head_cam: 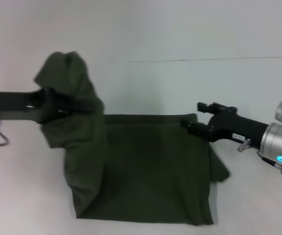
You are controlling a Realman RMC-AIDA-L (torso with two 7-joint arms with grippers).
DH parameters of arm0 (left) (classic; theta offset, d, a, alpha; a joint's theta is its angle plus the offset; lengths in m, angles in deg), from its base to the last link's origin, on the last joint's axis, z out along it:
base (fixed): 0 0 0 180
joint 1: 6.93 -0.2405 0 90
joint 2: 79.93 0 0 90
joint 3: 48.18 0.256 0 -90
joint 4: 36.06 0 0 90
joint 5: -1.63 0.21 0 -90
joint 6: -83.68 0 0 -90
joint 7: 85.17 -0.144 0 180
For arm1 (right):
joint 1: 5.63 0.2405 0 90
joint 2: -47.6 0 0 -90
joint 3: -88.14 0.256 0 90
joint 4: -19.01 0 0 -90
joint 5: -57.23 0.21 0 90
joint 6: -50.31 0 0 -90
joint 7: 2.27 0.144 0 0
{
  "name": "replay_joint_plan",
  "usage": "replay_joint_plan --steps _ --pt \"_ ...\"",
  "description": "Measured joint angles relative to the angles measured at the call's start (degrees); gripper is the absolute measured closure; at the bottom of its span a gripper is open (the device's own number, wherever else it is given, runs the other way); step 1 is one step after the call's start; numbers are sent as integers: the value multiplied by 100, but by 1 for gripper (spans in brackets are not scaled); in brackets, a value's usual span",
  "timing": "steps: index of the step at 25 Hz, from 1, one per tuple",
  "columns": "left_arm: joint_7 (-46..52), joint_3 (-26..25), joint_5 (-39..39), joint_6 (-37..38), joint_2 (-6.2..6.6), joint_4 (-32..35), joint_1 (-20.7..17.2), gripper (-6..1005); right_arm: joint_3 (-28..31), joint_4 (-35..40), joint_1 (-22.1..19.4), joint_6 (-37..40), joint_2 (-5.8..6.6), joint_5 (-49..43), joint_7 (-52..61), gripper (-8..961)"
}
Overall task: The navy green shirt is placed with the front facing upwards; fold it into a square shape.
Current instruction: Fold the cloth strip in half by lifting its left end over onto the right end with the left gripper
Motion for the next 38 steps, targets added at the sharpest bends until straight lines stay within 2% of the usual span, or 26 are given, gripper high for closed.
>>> replay_joint_plan --steps 5,9,12,17,25,33,38 --pt "-131 229 -51 -382 -502 -217 34 919 13 84 -227 -56 9 295 -5 173" --pt "-363 286 -213 -668 -726 -688 111 920 20 82 -289 -110 6 310 -13 175" --pt "-515 299 -259 -903 -827 -1051 167 920 27 72 -299 -145 1 311 -17 177" --pt "-794 332 -443 -1330 -869 -1652 214 922 58 53 -303 -152 -4 311 -19 177" --pt "-1045 357 -694 -1808 -884 -2124 210 924 97 51 -315 -157 -13 311 -19 177" --pt "-1552 359 -716 -1871 -888 -2623 369 837 241 51 -320 -160 -3 310 -25 177" --pt "-1569 319 -780 -1740 -889 -2611 338 661 290 51 -320 -183 -11 310 -93 178"
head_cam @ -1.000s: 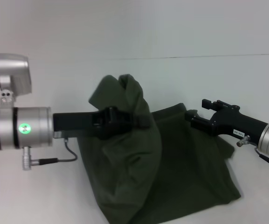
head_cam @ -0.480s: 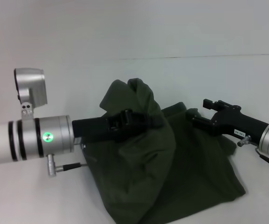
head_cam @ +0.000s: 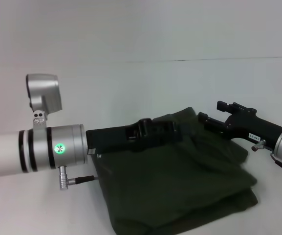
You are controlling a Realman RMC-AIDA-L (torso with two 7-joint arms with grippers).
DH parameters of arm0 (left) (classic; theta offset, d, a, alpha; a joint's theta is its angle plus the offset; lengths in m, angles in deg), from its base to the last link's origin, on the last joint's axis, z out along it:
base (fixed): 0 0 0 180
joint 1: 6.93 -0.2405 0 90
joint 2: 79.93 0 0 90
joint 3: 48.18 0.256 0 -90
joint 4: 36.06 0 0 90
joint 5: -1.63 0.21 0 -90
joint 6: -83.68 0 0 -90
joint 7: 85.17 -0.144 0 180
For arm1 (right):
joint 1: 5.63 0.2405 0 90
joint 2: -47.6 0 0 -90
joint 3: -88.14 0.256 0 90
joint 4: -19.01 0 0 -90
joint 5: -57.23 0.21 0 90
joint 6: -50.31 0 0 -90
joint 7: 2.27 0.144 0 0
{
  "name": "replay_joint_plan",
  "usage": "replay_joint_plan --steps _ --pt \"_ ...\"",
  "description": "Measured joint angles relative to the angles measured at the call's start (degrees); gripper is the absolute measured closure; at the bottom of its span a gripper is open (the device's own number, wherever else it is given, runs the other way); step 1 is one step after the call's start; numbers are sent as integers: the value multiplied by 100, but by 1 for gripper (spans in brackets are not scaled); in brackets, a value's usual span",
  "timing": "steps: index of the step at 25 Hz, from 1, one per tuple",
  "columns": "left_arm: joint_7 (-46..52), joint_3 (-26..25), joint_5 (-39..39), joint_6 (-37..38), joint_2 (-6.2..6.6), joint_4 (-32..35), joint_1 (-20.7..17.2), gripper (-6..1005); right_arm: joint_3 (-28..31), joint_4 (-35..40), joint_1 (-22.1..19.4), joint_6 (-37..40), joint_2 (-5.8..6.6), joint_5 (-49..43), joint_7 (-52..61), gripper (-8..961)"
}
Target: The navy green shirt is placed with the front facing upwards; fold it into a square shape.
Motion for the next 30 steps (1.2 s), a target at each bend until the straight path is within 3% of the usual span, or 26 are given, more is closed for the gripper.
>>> replay_joint_plan --steps 6,9,13,18,24,27,30 --pt "-190 -1 -284 373 25 377 -210 380 72 5 -4 -44 10 2 55 180" --pt "-453 3 -304 543 38 590 -326 318 43 198 -23 79 42 -60 626 180" --pt "-1318 18 -320 973 82 1253 -809 236 -294 1251 -88 531 81 -729 2505 181" --pt "-1694 531 -228 1091 270 1512 -1145 135 -639 2981 -9 1348 81 -2017 4841 182" --pt "-2796 712 -125 1184 168 2024 -1562 65 -1271 4680 599 2494 132 -3800 7632 184" --pt "-3142 717 -42 1183 152 2244 -1687 66 -1296 4854 1105 3054 150 -4434 8381 183" --pt "-3712 714 86 1156 150 2386 -1775 66 -1366 4831 1658 3470 87 -5284 8909 182"
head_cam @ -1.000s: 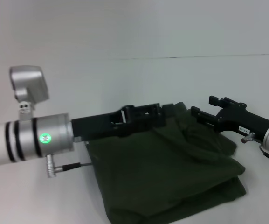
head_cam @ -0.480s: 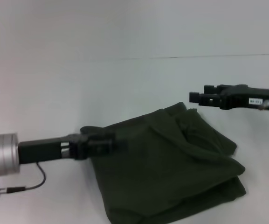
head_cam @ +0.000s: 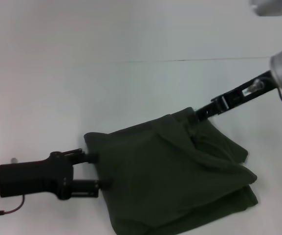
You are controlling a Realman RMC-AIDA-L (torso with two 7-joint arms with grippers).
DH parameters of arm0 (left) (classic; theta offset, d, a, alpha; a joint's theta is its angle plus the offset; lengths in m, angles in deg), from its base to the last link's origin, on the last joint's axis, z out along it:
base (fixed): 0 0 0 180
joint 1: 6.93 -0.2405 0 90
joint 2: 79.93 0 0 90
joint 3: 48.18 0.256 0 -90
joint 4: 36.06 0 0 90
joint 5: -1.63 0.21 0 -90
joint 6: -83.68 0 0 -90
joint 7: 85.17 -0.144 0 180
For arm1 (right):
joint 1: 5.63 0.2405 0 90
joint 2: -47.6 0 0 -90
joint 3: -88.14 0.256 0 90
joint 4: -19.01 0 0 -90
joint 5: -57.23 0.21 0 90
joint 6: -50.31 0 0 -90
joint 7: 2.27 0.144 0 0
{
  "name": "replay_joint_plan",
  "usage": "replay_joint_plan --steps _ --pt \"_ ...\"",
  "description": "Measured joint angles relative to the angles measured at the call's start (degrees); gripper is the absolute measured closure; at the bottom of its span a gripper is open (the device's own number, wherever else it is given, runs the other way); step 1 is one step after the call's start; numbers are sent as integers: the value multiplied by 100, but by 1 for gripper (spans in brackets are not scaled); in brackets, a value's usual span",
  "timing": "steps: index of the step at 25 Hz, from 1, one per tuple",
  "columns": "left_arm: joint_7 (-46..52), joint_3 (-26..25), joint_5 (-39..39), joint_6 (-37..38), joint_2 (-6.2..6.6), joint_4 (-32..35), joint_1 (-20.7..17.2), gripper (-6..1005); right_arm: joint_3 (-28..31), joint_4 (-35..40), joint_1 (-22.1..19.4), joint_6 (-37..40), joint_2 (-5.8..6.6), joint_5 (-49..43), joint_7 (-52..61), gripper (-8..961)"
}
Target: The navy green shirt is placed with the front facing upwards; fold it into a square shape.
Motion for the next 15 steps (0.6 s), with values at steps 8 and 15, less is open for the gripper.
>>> replay_joint_plan --steps 8,15 --pt "-962 -58 101 -47 -73 231 -235 67 -1075 -317 572 52 -78 -709 474 195" --pt "-1152 -61 112 -151 -132 228 -334 68 -1778 -793 589 -704 -91 -703 496 215"
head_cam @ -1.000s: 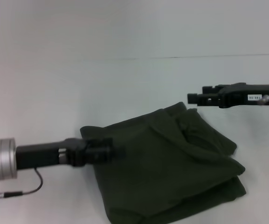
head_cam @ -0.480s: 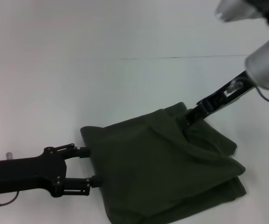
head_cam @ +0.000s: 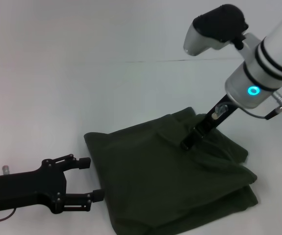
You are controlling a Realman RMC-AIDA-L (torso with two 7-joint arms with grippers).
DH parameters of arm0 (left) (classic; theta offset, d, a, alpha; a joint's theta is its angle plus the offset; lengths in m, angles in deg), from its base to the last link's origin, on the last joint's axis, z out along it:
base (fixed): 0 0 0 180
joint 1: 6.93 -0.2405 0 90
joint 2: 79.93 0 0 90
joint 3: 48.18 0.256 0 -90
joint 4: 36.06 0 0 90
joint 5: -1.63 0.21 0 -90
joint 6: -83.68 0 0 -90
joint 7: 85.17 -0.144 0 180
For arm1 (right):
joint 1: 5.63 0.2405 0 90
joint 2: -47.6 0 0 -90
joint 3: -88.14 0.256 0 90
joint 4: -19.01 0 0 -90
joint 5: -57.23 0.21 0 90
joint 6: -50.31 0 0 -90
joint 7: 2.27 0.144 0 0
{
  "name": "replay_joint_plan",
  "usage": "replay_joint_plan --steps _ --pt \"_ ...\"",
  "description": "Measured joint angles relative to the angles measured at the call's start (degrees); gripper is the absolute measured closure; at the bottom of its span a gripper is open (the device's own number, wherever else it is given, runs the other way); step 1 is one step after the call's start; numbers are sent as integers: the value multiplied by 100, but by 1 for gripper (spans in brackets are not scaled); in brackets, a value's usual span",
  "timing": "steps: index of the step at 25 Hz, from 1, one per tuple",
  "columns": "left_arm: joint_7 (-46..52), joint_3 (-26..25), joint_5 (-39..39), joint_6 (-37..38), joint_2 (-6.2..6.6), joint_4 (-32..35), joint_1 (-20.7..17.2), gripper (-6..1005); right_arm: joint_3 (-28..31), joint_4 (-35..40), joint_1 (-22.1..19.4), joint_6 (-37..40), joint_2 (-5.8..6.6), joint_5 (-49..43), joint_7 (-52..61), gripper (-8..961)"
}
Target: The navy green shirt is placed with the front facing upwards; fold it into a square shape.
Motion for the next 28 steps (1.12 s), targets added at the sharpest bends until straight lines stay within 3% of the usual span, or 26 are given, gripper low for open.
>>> replay_joint_plan --steps 6,15,26,28 --pt "-17 -1 8 -20 -4 7 -31 68 -341 -456 53 -573 0 1 4 232" --pt "-65 0 -10 -26 -3 -24 -32 69 -563 -536 75 -769 -12 9 61 258" --pt "-100 0 -1 -30 -3 -44 -32 71 -753 -781 134 -803 -12 159 60 745" --pt "-102 0 1 -19 -3 -44 -32 71 -777 -783 135 -803 -12 162 66 755"
